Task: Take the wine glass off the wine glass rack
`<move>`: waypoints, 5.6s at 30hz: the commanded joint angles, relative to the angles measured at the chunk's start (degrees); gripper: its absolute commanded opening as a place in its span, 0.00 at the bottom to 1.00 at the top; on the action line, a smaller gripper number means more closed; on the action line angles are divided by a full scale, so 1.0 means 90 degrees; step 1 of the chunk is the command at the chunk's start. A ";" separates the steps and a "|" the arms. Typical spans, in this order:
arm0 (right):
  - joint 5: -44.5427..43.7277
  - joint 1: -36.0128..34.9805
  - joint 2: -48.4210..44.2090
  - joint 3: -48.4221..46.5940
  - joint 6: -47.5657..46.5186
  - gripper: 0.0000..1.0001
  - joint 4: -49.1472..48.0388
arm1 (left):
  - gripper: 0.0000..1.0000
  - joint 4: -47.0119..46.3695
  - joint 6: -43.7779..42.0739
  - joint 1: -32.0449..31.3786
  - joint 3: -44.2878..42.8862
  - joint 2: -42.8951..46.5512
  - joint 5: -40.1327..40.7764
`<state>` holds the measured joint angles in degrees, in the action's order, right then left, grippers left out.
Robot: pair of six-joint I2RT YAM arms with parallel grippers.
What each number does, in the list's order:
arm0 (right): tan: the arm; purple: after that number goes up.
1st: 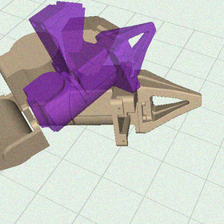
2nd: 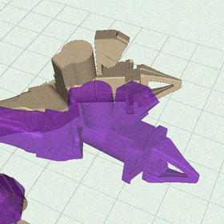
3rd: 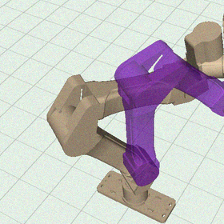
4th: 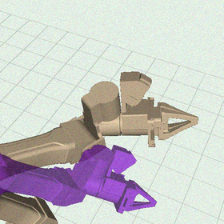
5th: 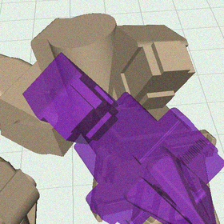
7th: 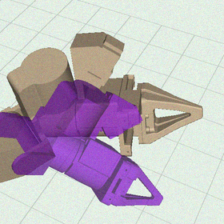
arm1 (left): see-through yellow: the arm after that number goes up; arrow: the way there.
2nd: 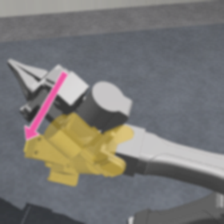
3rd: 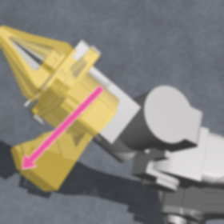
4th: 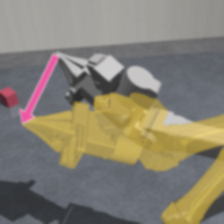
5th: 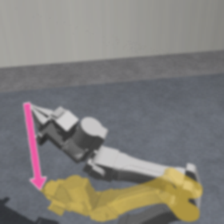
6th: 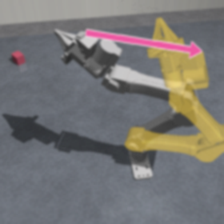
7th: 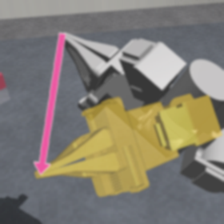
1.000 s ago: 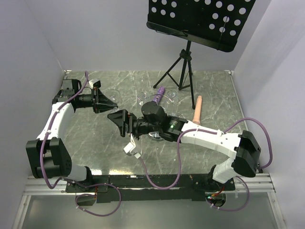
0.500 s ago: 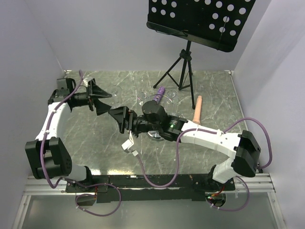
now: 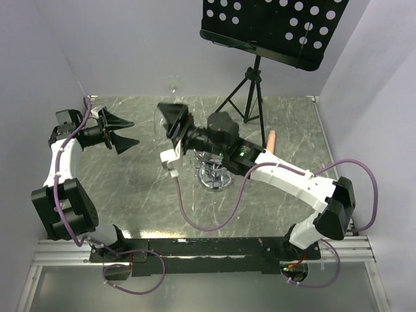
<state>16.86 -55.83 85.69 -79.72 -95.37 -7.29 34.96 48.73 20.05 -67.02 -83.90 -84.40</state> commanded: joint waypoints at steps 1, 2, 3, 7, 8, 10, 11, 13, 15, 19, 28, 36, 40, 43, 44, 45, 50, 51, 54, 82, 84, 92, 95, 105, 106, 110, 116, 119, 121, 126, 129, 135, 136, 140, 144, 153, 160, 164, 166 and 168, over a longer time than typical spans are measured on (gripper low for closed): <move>-0.0613 0.0266 -0.0516 -0.0731 0.0898 0.58 -0.0529 | 0.78 -0.0037 -0.0218 0.0028 -0.0306 -0.0209 -0.0486; -0.0711 0.0344 -0.0633 -0.0770 0.1141 0.58 -0.0422 | 0.78 0.0060 -0.0354 0.0028 -0.0355 -0.0258 -0.0360; -0.0837 0.0412 -0.0741 -0.0790 0.1357 0.58 -0.0305 | 0.78 0.0206 -0.0578 0.0037 -0.0452 -0.0345 -0.0242; -0.1423 0.0773 -0.1277 -0.0781 0.2410 0.58 0.0544 | 0.76 0.0539 -0.1166 0.0028 -0.0746 -0.0619 0.0198; -0.1569 0.0861 -0.1472 -0.0655 0.2636 0.58 0.0759 | 0.76 0.0530 -0.1166 0.0028 -0.0766 -0.0706 0.0217; -0.1707 0.1105 -0.1921 -0.0391 0.3056 0.58 0.1189 | 0.75 0.0452 -0.1098 0.0028 -0.0766 -0.0853 0.0247; -0.1756 0.1232 -0.2165 -0.0284 0.3290 0.58 0.1365 | 0.74 0.0355 -0.1040 0.0037 -0.0746 -0.0883 0.0247; -0.1863 0.1544 -0.2605 -0.0243 0.3827 0.57 0.1852 | 0.74 0.0383 -0.1068 0.0057 -0.0746 -0.0941 0.0325; -0.1999 0.2011 -0.2850 -0.0360 0.4451 0.57 0.2370 | 0.74 0.0558 -0.1254 0.0067 -0.0824 -0.1020 0.0413; -0.1748 0.3018 -0.3211 -0.0420 0.6228 0.57 0.3454 | 0.73 0.0676 -0.1381 0.0096 -0.0883 -0.1078 0.0530; -0.0782 0.5272 -0.3808 0.1493 0.8134 0.56 0.3116 | 0.72 0.0871 -0.1615 0.0086 -0.0785 -0.1040 0.0599; 0.0284 0.7081 -0.3321 0.2373 0.9122 0.55 0.1789 | 0.70 0.1153 -0.2151 0.0096 -0.0804 -0.0961 0.0861; 0.0587 0.7580 -0.2930 0.2754 0.9356 0.55 0.0949 | 0.72 0.1915 -0.3136 0.0135 -0.1097 -0.0961 0.1407; 0.0675 0.7795 -0.2530 0.2949 0.9347 0.55 0.0226 | 0.73 0.2364 -0.3839 0.0164 -0.1263 -0.0961 0.2109; 0.0704 0.7854 -0.2394 0.2989 0.9357 0.55 -0.0114 | 0.74 0.2491 -0.3997 0.0164 -0.1302 -0.0932 0.2402; 0.0695 0.7922 -0.2199 0.2999 0.9357 0.55 -0.0321 | 0.74 0.2579 -0.4153 0.0164 -0.1332 -0.0903 0.2773; 0.0646 0.8264 -0.1349 0.2843 0.9396 0.54 -0.1151 | 0.77 0.2922 -0.4750 0.0164 -0.1566 -0.0766 0.4093; 0.0636 0.8332 -0.1173 0.2804 0.9405 0.54 -0.1269 | 0.77 0.2942 -0.4799 0.0164 -0.1586 -0.0737 0.4220; 0.0617 0.8479 -0.0714 0.2618 0.9415 0.54 -0.1620 | 0.78 0.2990 -0.4897 0.0164 -0.1557 -0.0610 0.4406; 0.0929 0.8665 0.1133 0.2091 0.9132 0.56 -0.2881 | 0.80 0.3283 -0.5248 0.0174 -0.1322 -0.0082 0.4768; 0.0939 0.8665 0.1162 0.2110 0.9113 0.56 -0.2882 | 0.80 0.3274 -0.5248 0.0174 -0.1352 -0.0082 0.4768; 0.0929 0.8665 0.1192 0.2120 0.9054 0.58 -0.2716 | 0.80 0.3235 -0.5229 0.0194 -0.1342 -0.0160 0.4690; 0.0939 0.8665 0.1163 0.2188 0.9025 0.59 -0.2628 | 0.80 0.3215 -0.5219 0.0184 -0.1332 -0.0180 0.4661; 0.1398 0.8596 0.0567 0.2763 0.8888 0.58 -0.2598 | 0.80 0.3098 -0.5151 0.0203 -0.1303 -0.0248 0.4534; 0.1408 0.8577 0.0528 0.2793 0.8907 0.58 -0.2579 | 0.79 0.3079 -0.5131 0.0203 -0.1293 -0.0258 0.4515; 0.1379 0.8538 0.0567 0.2881 0.8820 0.58 -0.2579 | 0.79 0.3078 -0.5131 0.0203 -0.1293 -0.0307 0.4505; 0.1398 0.8528 0.0596 0.2872 0.8761 0.65 -0.2510 | 0.79 0.3069 -0.5131 0.0203 -0.1284 -0.0297 0.4476; 0.1369 0.8538 0.0586 0.2862 0.8829 0.82 -0.2432 | 0.79 0.3039 -0.5112 0.0203 -0.1244 -0.0307 0.4437; 0.1281 0.8538 0.0470 0.2901 0.8858 1.00 -0.2403 | 0.79 0.3049 -0.5112 0.0203 -0.1264 -0.0336 0.4398; 0.1115 0.8547 0.0021 0.2940 0.8868 1.00 -0.2091 | 0.79 0.2981 -0.5073 0.0203 -0.1361 -0.0502 0.4212; 0.1134 0.8547 -0.0418 0.2892 0.8829 1.00 -0.1711 | 0.79 0.2884 -0.5014 0.0203 -0.1459 -0.0638 0.4008; 0.1017 0.8547 -0.1541 0.2706 0.9093 1.00 -0.0706 | 0.78 0.2601 -0.4751 0.0203 -0.1722 -0.1000 0.3354; 0.0959 0.8557 -0.1755 0.2638 0.9151 1.00 -0.0501 | 0.78 0.2484 -0.4673 0.0203 -0.1752 -0.1058 0.3198; 0.1162 0.8548 -0.2692 0.2355 0.9279 1.00 0.0631 | 0.78 0.1909 -0.4390 0.0135 -0.1966 -0.1166 0.2709; 0.1982 0.8509 -0.3572 0.2257 0.9327 1.00 0.1910 | 0.78 0.0572 -0.4000 -0.0089 -0.1792 -0.0991 0.2493; 0.3419 0.7680 -0.4833 0.2880 0.8421 0.92 0.4469 | 0.81 -0.0401 -0.5321 -0.0587 -0.1195 -0.0249 0.2132; 0.3058 0.7034 -0.4893 0.2980 0.8282 0.91 0.5389 | 0.83 0.0923 -0.9017 -0.1709 -0.0319 0.0619 0.2191; 0.2784 0.7014 -0.4590 0.2658 0.8419 0.90 0.5770 | 0.82 -0.1455 -0.8094 -0.2353 0.0531 0.1128 0.2239; 0.2891 0.7005 -0.4502 0.2443 0.8516 0.89 0.5878 | 0.81 -0.2561 -0.7371 -0.2520 0.0757 0.1197 0.2356; 0.3193 0.6869 -0.4472 0.2345 0.8420 0.87 0.6034 | 0.81 -0.2995 -0.7046 -0.2609 0.0768 0.1081 0.2405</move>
<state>42.87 7.60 44.34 -54.28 -19.55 43.46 26.28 -20.05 -2.15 -60.51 -74.56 -62.48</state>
